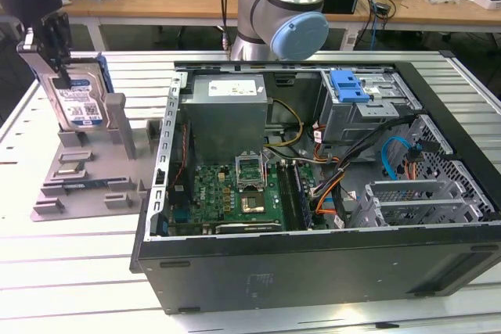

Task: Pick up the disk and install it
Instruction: 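Pick up the disk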

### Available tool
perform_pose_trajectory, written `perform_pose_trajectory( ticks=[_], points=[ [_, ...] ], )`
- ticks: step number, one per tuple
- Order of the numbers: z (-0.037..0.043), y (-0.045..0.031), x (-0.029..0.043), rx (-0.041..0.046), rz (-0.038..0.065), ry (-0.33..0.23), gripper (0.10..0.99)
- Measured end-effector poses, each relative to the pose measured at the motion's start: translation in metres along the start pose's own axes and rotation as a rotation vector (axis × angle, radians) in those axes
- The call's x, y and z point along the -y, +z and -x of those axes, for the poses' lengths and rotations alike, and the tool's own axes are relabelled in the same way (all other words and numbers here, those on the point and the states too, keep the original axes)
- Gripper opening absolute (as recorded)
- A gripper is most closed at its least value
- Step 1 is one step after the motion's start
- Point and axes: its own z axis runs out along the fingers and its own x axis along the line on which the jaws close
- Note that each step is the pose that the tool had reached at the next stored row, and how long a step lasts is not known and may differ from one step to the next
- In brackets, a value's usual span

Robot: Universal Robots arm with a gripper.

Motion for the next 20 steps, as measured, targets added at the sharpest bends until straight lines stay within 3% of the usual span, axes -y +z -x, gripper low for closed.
perform_pose_trajectory(
  ticks=[9,12,20],
  points=[
    [-0.0004,-0.0079,-0.0001,-0.0001,0.000,0.000,0.369],
    [-0.0007,-0.0157,-0.0001,-0.0001,0.000,0.000,0.369],
    [-0.0012,-0.0267,-0.0002,0.0000,0.000,0.000,0.369]
  ],
)
